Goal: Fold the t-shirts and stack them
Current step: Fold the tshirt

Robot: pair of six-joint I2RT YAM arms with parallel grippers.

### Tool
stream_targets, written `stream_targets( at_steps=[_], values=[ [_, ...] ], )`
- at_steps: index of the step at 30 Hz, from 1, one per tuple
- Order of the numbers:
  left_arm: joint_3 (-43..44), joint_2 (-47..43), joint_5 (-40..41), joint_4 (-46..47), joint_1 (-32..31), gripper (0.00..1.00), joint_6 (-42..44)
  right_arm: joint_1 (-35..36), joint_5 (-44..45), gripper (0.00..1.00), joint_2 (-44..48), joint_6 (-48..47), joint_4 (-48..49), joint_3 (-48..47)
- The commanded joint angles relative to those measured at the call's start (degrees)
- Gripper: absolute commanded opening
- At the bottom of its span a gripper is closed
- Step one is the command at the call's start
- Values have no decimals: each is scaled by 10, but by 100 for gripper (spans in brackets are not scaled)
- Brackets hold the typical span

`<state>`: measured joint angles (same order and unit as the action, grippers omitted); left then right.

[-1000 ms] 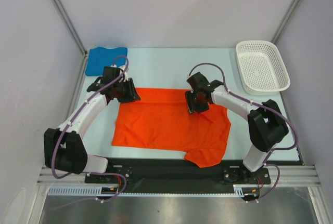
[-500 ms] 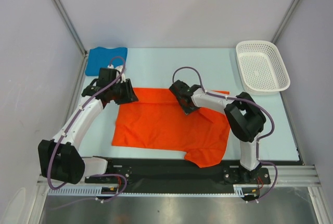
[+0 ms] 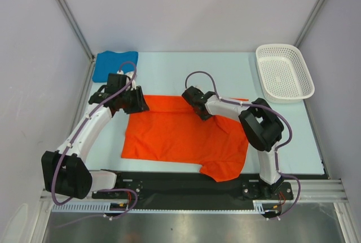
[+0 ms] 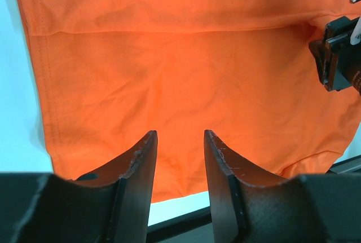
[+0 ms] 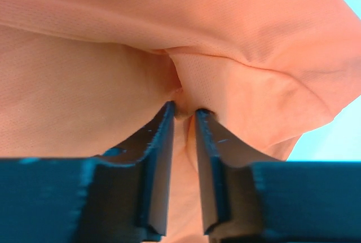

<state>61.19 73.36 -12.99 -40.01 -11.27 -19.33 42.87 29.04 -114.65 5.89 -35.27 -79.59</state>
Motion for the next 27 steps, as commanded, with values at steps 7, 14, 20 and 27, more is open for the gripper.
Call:
stream_targets(
  at_steps=[7, 14, 20, 27],
  values=[
    [29, 9, 2, 5, 0, 44, 14, -9, -32, 8, 11, -13, -22, -48],
    [17, 15, -12, 14, 1, 45, 10, -52, -236, 8, 46, -18, -96, -75],
    [16, 22, -20, 20, 0, 45, 5, -90, -359, 17, 93, 15, -111, -45],
    [15, 29, -30, 23, 0, 45, 3, -147, -502, 70, 146, 47, -114, 11]
  ],
)
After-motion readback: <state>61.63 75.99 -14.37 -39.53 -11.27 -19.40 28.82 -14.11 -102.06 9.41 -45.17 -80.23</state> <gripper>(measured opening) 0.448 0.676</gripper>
